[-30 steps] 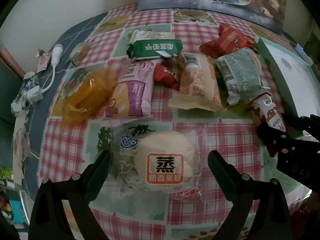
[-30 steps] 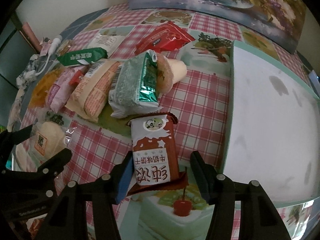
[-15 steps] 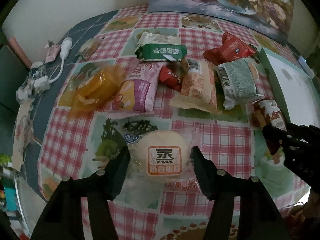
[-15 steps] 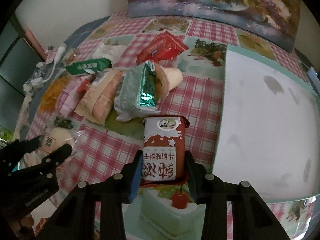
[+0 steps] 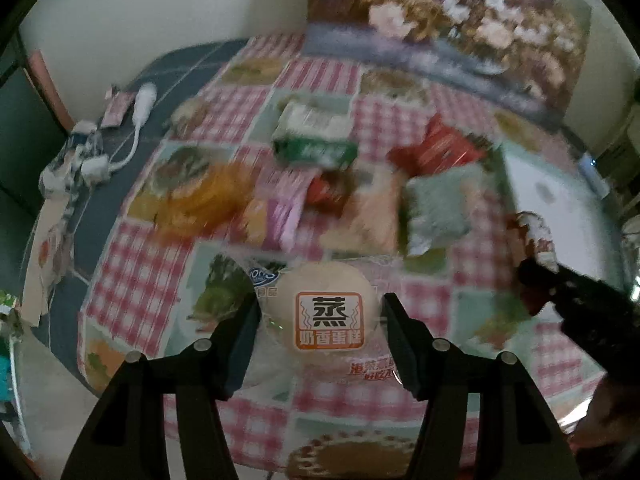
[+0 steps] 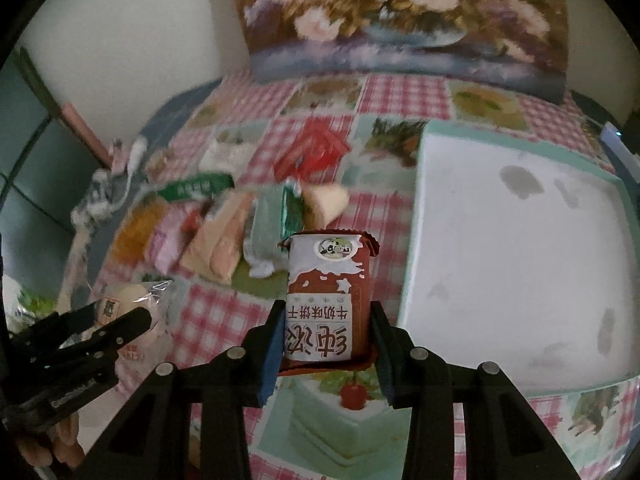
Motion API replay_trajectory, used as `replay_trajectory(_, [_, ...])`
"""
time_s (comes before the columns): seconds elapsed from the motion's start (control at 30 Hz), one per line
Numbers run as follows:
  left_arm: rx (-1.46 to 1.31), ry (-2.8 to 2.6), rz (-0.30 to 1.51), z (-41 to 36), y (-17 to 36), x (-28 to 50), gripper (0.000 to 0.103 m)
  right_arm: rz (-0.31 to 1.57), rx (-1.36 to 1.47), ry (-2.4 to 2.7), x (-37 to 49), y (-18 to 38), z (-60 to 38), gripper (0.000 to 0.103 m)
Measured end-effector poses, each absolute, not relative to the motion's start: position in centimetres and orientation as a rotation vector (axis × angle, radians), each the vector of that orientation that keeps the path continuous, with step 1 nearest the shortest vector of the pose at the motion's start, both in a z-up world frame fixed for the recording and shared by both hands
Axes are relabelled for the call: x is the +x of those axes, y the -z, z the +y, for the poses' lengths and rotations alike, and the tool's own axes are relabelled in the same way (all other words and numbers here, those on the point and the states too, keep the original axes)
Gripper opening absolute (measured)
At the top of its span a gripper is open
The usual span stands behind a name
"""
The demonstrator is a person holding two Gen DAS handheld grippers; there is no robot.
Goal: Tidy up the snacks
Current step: 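Carry both held snacks up and over the white tray, then lower both snacks into the white tray and open both grippers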
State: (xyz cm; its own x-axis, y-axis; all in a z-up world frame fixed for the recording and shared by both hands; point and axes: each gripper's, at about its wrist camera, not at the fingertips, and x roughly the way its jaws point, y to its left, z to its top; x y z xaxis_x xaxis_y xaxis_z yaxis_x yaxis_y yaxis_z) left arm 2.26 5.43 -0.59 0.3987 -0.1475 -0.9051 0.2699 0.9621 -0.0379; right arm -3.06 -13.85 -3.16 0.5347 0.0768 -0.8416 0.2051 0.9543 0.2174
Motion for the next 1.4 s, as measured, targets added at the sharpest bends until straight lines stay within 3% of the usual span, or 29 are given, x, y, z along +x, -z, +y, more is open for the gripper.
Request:
replay_trajectory(0.33, [0.139, 0.384, 1.094, -3.6, -2.7, 4.0, 0.062, 0.953, 0.394, 0.379, -2.7, 2.6, -21.6, 0.042])
replay_trajectory(0.8, [0.238, 0.502, 1.166, -18.5, 0.0, 5.7, 0.063, 0.955, 0.608, 0.665, -4.0, 5.5, -33.8, 0.042])
replay_trajectory(1.2, [0.245, 0.526, 1.152, -25.1, 2.2, 7.3, 0.064, 0.901, 0.695, 0.794, -5.9, 6.5, -40.2, 0.042])
replay_trajectory(1.27, [0.243, 0.524, 1.157, -25.3, 2.5, 7.4, 0.067, 0.900, 0.696, 0.801, -6.0, 6.6, -40.6, 0.043])
replay_trajectory(1.33, [0.249, 0.508, 1.164, -25.2, 2.9, 7.5, 0.083, 0.902, 0.696, 0.804, -6.0, 6.5, -40.7, 0.044])
replay_trajectory(1.4, [0.235, 0.491, 1.172, -24.7, 3.0, 7.7, 0.084, 0.899, 0.700, 0.805, -6.2, 6.3, -40.8, 0.044])
